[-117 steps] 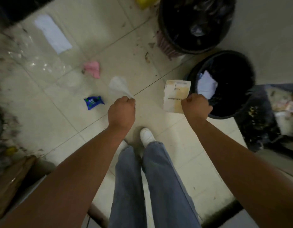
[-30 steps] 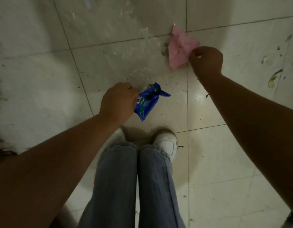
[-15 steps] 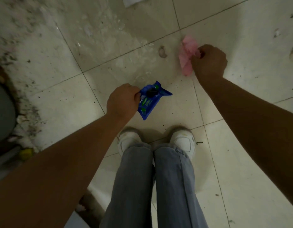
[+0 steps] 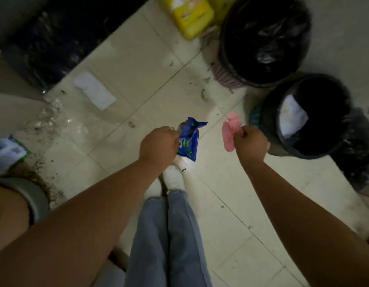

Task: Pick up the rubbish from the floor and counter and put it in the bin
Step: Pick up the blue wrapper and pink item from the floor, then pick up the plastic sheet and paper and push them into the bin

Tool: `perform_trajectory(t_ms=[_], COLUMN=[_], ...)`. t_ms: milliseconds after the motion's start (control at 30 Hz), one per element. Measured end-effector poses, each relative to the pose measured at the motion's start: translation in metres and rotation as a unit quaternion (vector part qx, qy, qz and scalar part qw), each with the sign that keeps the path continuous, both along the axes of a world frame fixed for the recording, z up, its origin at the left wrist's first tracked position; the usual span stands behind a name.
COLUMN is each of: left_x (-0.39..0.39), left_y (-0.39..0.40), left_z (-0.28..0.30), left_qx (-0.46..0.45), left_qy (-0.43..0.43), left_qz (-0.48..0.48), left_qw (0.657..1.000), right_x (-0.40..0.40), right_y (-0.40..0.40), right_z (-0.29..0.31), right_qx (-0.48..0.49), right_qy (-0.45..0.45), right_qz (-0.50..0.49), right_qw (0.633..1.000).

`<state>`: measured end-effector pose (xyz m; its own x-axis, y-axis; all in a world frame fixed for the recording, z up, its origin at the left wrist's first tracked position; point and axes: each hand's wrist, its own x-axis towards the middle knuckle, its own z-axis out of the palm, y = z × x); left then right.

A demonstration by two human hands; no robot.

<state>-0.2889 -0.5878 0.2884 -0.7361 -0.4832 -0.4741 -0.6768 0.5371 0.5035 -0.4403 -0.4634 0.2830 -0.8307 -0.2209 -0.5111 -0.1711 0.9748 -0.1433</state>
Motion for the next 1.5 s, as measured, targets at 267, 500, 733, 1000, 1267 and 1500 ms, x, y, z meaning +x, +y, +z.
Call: perform_trajectory(t_ms=[267,500,733,1000,1267,1500], left_x=[-0.167,-0.308,-0.365,-0.337,-0.232,-0.079], left_y=[0.073,0.178,0.234,0.204,0.102,0.003], left_z=[0.113,0.085,-0.001,0.012,0.071,0.084], left_qx=[-0.123,-0.154,-0.048,-0.119,-0.175,-0.16], left_qy=[0.02,-0.026,-0.121,-0.195,-0.282,-0.354], left_qz=[-0.131,-0.187,-0.18,-0.206,-0.02,0.155], left_qw=[0.984,0.97,0.975,0.952,0.943,0.908], right_x=[-0.094,-0.202,-0.265,-0.27,-0.228,-0.142], right_y=[0.113,0.207,0.229,0.213,0.093,-0.046], right_z=[0.114,0.082,0.019,0.022,0.057,0.078], right_qx=[-0.029,0.034,0.033,0.033,-0.038,-0.068], right_qy=[0.107,0.061,-0.042,-0.095,-0.113,-0.086], right_qz=[-0.037,-0.085,-0.076,0.074,0.284,0.431], right_qw=[0.993,0.994,0.996,0.992,0.951,0.896])
